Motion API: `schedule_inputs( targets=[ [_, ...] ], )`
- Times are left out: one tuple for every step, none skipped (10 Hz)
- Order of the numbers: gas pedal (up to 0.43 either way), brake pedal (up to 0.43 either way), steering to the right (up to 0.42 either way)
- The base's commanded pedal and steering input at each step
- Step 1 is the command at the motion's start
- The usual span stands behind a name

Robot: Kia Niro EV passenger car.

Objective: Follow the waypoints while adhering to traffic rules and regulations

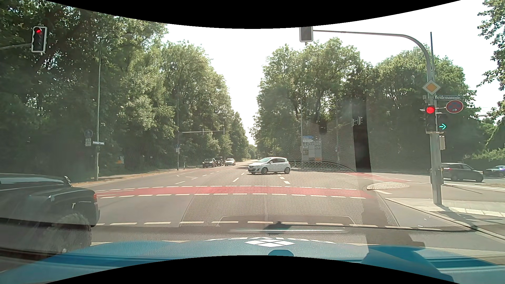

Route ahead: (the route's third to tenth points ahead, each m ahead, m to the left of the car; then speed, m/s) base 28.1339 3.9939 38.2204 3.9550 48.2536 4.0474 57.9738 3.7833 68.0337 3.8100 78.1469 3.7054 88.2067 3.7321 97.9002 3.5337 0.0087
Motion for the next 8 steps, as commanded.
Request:
schedule_inputs(
  targets=[
    [0.000,0.220,-0.005],
    [0.000,0.220,-0.005],
    [0.000,0.220,-0.005],
    [0.000,0.220,-0.005],
    [0.000,0.220,-0.005],
    [0.000,0.220,-0.005],
    [0.000,0.220,-0.005],
    [0.000,0.220,-0.005]
  ],
)
